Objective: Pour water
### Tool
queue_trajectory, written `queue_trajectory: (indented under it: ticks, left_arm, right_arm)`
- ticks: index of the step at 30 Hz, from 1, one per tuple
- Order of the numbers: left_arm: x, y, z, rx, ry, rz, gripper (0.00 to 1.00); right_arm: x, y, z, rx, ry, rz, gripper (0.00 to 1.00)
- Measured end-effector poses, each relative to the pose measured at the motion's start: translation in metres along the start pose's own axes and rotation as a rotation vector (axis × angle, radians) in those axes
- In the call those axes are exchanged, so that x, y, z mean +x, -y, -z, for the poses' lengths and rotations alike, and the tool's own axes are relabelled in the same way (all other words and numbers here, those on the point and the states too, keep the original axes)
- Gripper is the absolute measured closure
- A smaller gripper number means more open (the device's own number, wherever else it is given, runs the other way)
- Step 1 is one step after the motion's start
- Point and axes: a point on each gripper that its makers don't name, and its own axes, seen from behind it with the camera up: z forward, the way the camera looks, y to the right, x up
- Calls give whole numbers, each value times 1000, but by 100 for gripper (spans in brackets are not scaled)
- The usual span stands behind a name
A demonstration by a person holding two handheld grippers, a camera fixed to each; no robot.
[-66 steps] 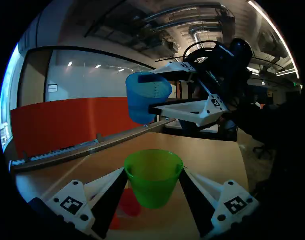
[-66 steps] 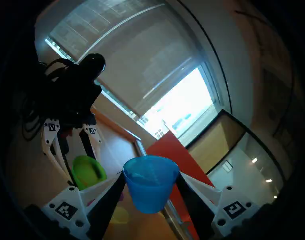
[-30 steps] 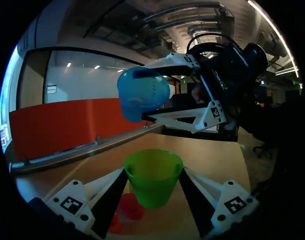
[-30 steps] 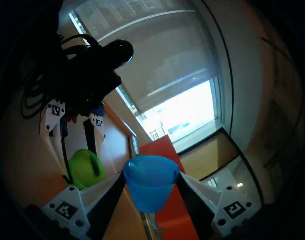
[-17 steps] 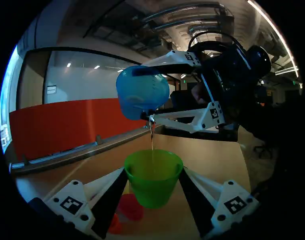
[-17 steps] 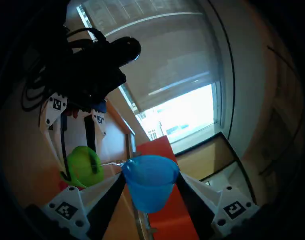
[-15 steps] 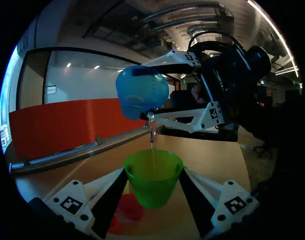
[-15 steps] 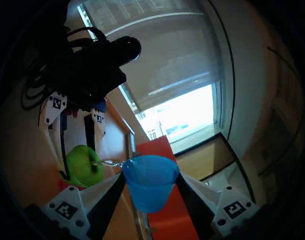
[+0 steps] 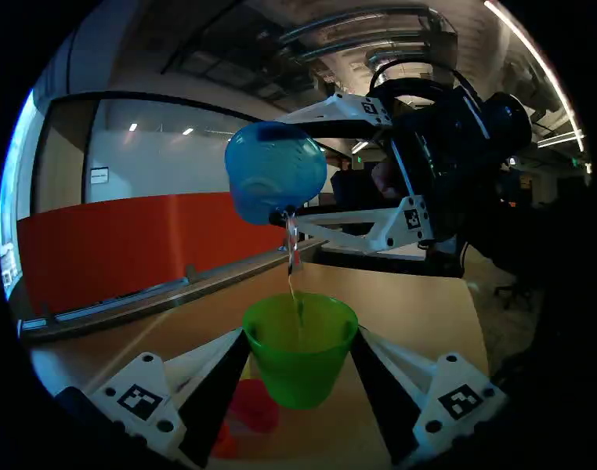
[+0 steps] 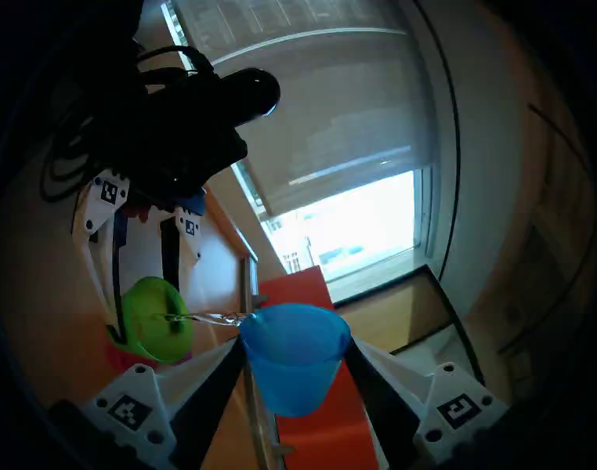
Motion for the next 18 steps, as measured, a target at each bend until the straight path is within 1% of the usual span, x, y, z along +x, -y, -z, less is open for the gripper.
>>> queue_trajectory:
  ticks: [18]
  left_arm:
    - [1,-1,-1,-5,-4,1,14]
  right_arm:
    - [-1,-6,0,-19,5,50,9]
